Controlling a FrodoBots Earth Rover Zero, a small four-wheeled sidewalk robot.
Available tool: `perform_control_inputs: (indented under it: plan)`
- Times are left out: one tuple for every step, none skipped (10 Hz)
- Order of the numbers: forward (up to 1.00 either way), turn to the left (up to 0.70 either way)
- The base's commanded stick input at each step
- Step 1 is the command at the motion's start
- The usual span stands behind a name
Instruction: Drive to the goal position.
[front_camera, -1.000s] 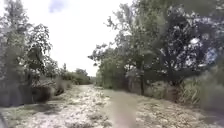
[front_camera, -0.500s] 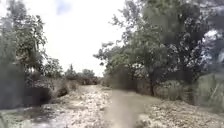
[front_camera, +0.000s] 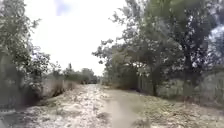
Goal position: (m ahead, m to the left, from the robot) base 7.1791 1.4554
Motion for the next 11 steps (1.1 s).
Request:
perform_control_inputs:
  plan:
    - [0.85,0.34]
    - [0.85,0.34]
    - [0.85,0.34]
    - [0.85,0.34]
    - [0.85,0.05]
    - [0.85,0.0]
    - [0.85,0.0]
    - [0.85,0.19]
    - [0.85,0.33]
    - [0.85,0.34]
    - [0.85,0.21]
